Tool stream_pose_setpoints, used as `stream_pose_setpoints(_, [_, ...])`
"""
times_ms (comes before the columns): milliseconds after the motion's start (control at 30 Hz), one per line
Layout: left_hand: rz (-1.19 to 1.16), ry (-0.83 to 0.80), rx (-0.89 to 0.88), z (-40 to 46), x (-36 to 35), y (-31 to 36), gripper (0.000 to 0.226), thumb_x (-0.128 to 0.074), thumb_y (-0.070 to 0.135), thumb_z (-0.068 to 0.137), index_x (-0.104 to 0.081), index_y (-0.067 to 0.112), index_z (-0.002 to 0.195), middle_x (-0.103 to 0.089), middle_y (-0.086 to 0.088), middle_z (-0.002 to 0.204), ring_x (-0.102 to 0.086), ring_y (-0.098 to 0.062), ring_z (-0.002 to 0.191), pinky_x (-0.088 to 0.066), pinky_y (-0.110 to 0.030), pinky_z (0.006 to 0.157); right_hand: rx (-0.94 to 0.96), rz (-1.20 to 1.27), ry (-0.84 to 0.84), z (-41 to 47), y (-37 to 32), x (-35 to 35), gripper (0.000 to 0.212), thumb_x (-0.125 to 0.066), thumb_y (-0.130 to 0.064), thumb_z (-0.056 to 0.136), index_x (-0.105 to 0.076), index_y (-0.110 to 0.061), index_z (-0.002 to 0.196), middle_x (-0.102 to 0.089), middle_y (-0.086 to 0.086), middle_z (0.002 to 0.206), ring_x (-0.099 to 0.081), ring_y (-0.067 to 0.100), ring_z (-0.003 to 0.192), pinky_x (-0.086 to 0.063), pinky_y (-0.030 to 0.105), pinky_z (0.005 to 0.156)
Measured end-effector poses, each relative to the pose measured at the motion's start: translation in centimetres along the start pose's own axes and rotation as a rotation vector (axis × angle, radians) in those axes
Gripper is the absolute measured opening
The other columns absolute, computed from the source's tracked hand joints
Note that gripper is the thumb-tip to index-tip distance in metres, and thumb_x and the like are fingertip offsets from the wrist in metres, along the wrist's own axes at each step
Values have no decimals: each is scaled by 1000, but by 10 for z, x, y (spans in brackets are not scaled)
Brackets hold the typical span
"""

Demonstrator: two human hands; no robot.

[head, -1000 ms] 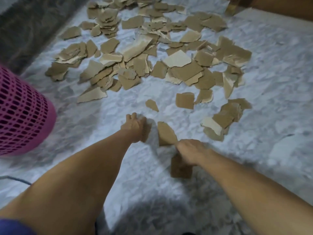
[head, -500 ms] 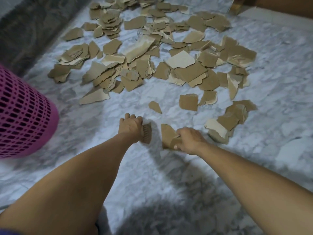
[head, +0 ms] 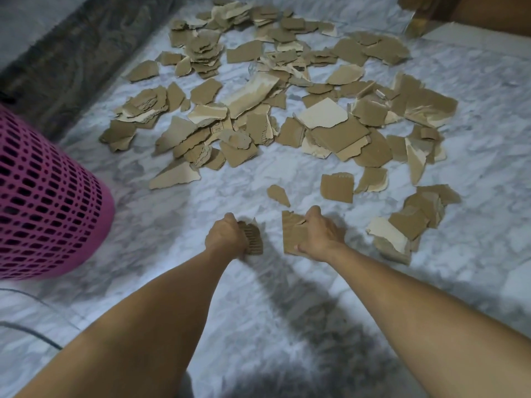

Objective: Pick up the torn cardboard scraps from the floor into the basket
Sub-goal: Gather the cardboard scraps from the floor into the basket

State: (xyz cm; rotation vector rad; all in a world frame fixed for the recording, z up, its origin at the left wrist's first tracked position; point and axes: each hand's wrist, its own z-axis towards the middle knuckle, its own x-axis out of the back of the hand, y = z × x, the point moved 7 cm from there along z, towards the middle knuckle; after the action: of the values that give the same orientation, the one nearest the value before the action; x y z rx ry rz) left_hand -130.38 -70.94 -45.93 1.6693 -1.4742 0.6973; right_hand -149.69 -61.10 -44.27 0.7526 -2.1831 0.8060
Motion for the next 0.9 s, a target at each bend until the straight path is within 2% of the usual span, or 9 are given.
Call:
stream_pose_setpoints(67, [-3,47,-40,2,1,4,29,-56,15,86,-43,11,111,-48,-11,110,-52,-29,102,-49,-38,75,9,3,15,3,-1,15,56,-78,-22,79,-33,-15,111,-56,7,104,-57,28,91,-50,40,81])
stream_pose_setpoints(167, [80,91,-103,6,2,10,31,-54,15,86,-47,14,116,-35,-9,120,-35,-28,113,-50,-40,84,25,-11,35,8,1,31,56,-78,-22,80,-37,-14,117,-60,11,113,-59,31,98,-49,38,73])
stream_pose_setpoints(267, [196,67,-157,8,-1,19,23,-52,14,87,-53,15,110,-43,-7,118,-37,-26,111,-49,-38,81,33,-5,26,10,7,39,57,-78,-23,81,-40,-14,124,-59,10,120,-58,31,105,-47,36,72])
stream_pose_setpoints(367, [249,13,-203,7,0,27,22,-49,12,87,-56,19,105,-60,-4,103,-53,-23,97,-47,-34,79,44,-38,-5,11,12,48,55,-78,-24,80,-50,-14,127,-61,10,123,-58,29,104,-48,33,74])
stream_pose_setpoints(467, [202,-35,-211,9,3,28,25,-49,10,86,-57,21,107,-58,-1,93,-58,-22,84,-48,-32,70,12,-49,-33,15,22,64,57,-79,-25,79,-57,-8,130,-64,12,123,-62,30,106,-51,32,80])
stream_pose_setpoints(600, [81,-84,-256,14,14,51,32,-51,9,86,-55,20,115,-57,-4,97,-58,-25,86,-45,-31,63,-15,-60,-18,19,42,96,50,-81,-24,77,-64,-8,120,-68,10,114,-60,21,89,-50,27,76])
stream_pose_setpoints(667, [63,-90,-298,20,20,74,37,-54,9,86,-58,16,122,-60,-9,110,-60,-27,97,-48,-30,71,-42,-85,-28,22,56,110,44,-81,-24,78,-63,-8,115,-68,11,112,-57,22,85,-47,28,72])
stream_pose_setpoints(733, [60,-65,-327,25,25,98,42,-59,13,86,-57,12,128,-58,-12,122,-58,-30,109,-51,-32,86,-86,-123,-50,24,75,122,46,-80,-27,79,-58,-6,115,-65,11,111,-58,25,90,-49,31,73])
stream_pose_setpoints(900, [171,15,-401,36,25,147,53,-76,21,80,-57,21,130,-31,-5,145,-31,-29,129,-36,-40,106,-215,-179,-18,30,130,150,73,-82,-41,74,-54,-11,134,-57,11,133,-55,30,120,-48,30,93])
